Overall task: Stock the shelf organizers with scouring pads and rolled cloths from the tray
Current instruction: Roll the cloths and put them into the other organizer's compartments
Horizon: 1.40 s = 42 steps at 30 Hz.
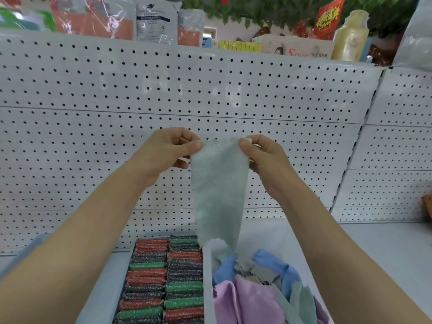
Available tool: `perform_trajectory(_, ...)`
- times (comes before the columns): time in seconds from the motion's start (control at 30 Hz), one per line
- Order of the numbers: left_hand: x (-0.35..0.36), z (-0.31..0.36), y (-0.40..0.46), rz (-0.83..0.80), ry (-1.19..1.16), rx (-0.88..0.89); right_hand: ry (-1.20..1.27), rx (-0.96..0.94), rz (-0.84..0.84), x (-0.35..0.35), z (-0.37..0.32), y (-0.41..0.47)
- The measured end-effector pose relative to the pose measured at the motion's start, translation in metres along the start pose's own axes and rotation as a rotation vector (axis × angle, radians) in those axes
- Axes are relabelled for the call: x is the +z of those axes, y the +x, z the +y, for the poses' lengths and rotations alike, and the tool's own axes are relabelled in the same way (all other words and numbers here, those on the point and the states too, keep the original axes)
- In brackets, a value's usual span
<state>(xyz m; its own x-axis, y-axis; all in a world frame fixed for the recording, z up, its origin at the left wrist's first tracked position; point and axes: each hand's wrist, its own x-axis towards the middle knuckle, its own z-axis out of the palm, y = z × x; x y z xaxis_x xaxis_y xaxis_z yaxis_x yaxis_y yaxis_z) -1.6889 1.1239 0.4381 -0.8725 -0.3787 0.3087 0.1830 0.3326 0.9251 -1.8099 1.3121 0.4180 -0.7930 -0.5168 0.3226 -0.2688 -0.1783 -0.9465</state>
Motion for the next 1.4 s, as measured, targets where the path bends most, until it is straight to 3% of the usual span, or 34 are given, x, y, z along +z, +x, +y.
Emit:
perform_trajectory(0.17, -0.006, 0.006, -0.002, -0.164, 0.002, 0.074, 0.318, 0.102, -0.256, -0.003, 0.005, -0.005)
perform_trajectory(0.33, -0.001, 0.011, -0.008, -0.329, -0.014, 0.152, 0.419, 0.096, -0.506, 0.002, 0.004, -0.014)
perform_trajectory(0.63, 0.008, 0.006, -0.012, -0.535, -0.162, 0.191, 0.524, 0.137, -0.659, 0.021, 0.010, -0.024)
perform_trajectory(0.8, 0.006, 0.002, -0.011, -0.613, -0.287, 0.119, 0.546, 0.156, -0.729, 0.028, 0.008, -0.028)
perform_trajectory(0.9, 0.006, -0.003, -0.009, -0.605, -0.361, 0.102, 0.448, 0.137, -0.590, 0.035, 0.006, -0.029)
perform_trajectory(0.97, 0.005, -0.002, -0.007, -0.473, -0.356, 0.080, 0.408, 0.090, -0.440, 0.037, 0.007, -0.025)
perform_trajectory(1.1, -0.002, 0.009, -0.006, -0.261, -0.121, -0.037, 0.341, 0.042, -0.209, 0.034, 0.016, -0.012)
perform_trajectory(1.23, 0.008, 0.019, -0.007, -0.211, 0.318, -0.021, 0.277, 0.026, -0.119, 0.033, 0.021, -0.007)
perform_trajectory(1.4, 0.017, 0.021, -0.001, -0.112, 0.304, 0.019, 0.240, -0.002, -0.042, 0.030, 0.025, -0.002)
